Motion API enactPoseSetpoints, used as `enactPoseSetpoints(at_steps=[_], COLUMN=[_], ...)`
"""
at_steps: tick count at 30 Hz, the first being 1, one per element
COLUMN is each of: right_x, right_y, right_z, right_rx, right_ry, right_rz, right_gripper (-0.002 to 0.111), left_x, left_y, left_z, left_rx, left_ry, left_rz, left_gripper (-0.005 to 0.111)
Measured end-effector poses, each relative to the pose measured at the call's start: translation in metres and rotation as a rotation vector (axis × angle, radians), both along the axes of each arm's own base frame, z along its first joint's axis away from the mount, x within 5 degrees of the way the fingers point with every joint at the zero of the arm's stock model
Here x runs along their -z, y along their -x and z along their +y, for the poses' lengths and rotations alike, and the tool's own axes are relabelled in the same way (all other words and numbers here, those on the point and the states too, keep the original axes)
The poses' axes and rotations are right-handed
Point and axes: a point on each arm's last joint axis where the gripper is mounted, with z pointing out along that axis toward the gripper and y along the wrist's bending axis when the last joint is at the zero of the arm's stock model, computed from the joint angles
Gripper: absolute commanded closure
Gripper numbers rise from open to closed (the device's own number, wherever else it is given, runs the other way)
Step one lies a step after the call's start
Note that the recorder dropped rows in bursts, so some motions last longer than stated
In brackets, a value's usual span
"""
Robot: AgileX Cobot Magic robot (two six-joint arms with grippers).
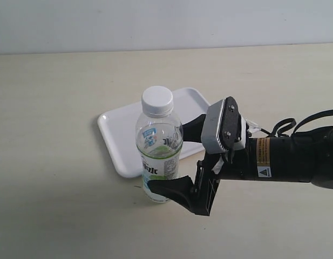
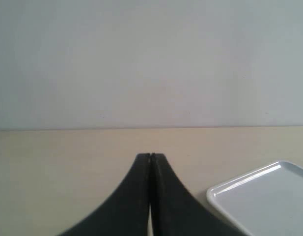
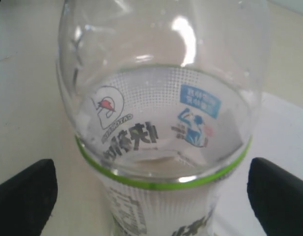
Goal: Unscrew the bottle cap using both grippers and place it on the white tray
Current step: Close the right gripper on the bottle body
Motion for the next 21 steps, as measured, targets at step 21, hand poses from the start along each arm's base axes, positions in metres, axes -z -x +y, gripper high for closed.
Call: enactPoseSetpoints(at_steps=[21], right_x=[-0.0024], right_y=[0.0042], right_z=[0.0030], right_rx=[-0.065], right_ry=[-0.022], right_rz=[-0.017], right_gripper=[0.003], left_x=[0.0000], left_y=[0.0000], left_z=[0.0000], left_rx=[0.000], left_ry=[0.000], left_rz=[0.000], left_gripper=[0.107])
